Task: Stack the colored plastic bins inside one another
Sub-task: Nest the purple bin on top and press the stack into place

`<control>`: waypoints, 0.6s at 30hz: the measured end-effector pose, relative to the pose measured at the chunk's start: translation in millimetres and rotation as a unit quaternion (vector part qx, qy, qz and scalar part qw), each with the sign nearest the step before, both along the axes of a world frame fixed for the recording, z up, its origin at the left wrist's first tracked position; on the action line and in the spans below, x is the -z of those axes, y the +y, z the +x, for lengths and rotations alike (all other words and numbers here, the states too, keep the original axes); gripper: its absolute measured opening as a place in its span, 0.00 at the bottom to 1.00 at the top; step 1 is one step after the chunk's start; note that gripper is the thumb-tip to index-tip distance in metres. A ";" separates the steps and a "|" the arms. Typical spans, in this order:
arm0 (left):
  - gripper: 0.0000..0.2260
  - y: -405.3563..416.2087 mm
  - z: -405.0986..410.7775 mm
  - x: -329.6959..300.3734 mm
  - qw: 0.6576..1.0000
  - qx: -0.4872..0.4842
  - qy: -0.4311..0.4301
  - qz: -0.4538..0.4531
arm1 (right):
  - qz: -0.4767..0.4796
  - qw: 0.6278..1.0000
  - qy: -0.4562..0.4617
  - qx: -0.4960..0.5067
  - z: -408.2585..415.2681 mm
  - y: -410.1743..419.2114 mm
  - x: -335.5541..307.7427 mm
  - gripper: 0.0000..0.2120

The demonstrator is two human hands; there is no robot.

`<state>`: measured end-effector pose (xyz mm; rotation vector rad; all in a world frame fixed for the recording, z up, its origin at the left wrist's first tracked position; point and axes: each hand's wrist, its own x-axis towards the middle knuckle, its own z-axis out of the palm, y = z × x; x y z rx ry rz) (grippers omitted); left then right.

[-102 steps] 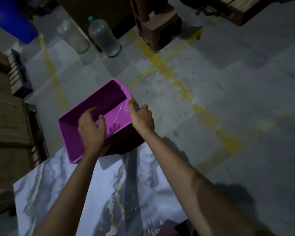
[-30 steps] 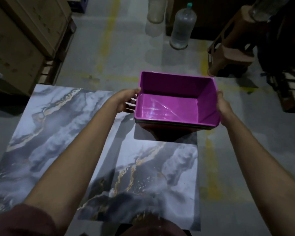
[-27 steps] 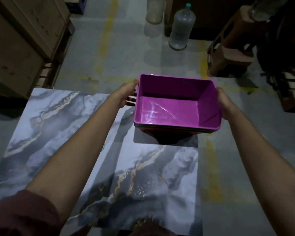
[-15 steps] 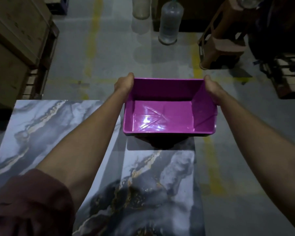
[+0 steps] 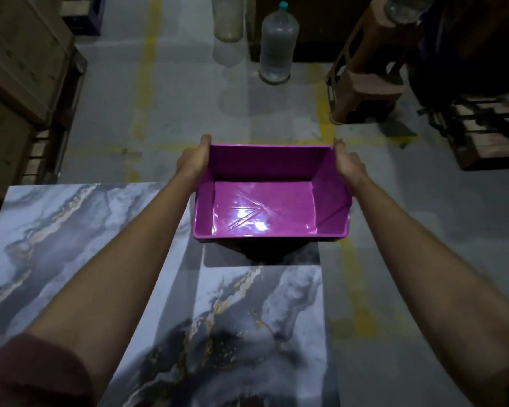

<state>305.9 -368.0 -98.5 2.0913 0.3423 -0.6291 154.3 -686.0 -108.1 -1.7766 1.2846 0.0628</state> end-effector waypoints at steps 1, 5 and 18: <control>0.45 8.5 -8.2 6.2 1.000 0.003 0.012 -0.014 | -0.021 1.000 0.003 0.005 -14.6 10.0 -8.0 0.49; 0.53 44.8 -59.4 32.7 0.999 0.012 0.033 -0.014 | -0.002 0.999 0.026 0.034 -69.7 40.3 -4.4 0.48; 0.42 44.9 -102.3 -7.0 0.997 0.022 -0.059 0.053 | -0.085 0.996 0.028 0.031 -85.9 65.3 -24.5 0.44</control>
